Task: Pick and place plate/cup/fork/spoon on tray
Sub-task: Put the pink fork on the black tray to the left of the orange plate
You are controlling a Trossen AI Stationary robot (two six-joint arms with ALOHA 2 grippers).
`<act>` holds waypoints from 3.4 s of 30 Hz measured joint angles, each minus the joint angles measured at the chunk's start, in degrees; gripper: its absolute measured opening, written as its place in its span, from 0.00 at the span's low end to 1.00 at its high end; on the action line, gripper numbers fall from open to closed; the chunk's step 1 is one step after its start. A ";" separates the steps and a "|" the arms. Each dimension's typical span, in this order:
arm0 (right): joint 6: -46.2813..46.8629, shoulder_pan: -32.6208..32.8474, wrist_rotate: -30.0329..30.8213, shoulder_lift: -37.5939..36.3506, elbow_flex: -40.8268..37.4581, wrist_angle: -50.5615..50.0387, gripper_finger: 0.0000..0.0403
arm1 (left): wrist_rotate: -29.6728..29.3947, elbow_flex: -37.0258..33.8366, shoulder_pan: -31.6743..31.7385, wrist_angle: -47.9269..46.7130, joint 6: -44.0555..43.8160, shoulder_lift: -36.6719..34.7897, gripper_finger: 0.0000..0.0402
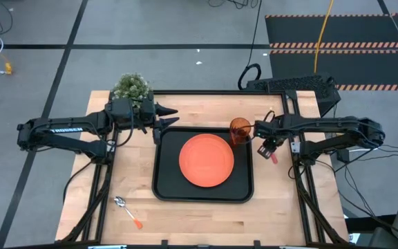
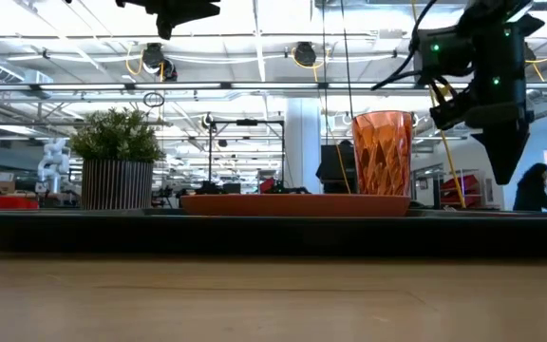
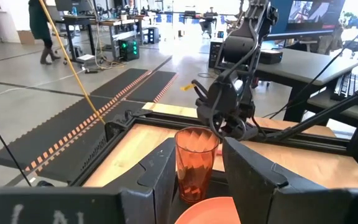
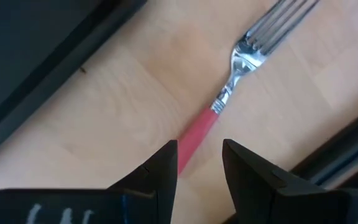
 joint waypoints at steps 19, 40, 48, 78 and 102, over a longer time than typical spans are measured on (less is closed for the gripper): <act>8.90 0.10 -6.60 -0.02 -9.94 7.93 0.30 | -0.01 0.00 0.00 1.18 1.26 0.00 0.34; 8.25 0.05 -5.91 -0.08 -13.57 11.97 0.17 | 0.02 0.00 -0.79 0.49 0.42 0.00 0.34; 8.14 0.05 -5.54 -0.07 -13.66 12.75 0.16 | 0.00 0.00 -0.77 1.72 1.33 0.00 0.34; 11.83 -0.92 6.87 -14.68 -12.32 9.89 0.16 | 0.00 0.00 -0.76 2.16 2.12 0.00 0.34; 18.69 -4.39 1.44 -16.65 -18.39 18.61 0.16 | 0.00 0.00 -0.76 2.04 1.29 0.00 0.34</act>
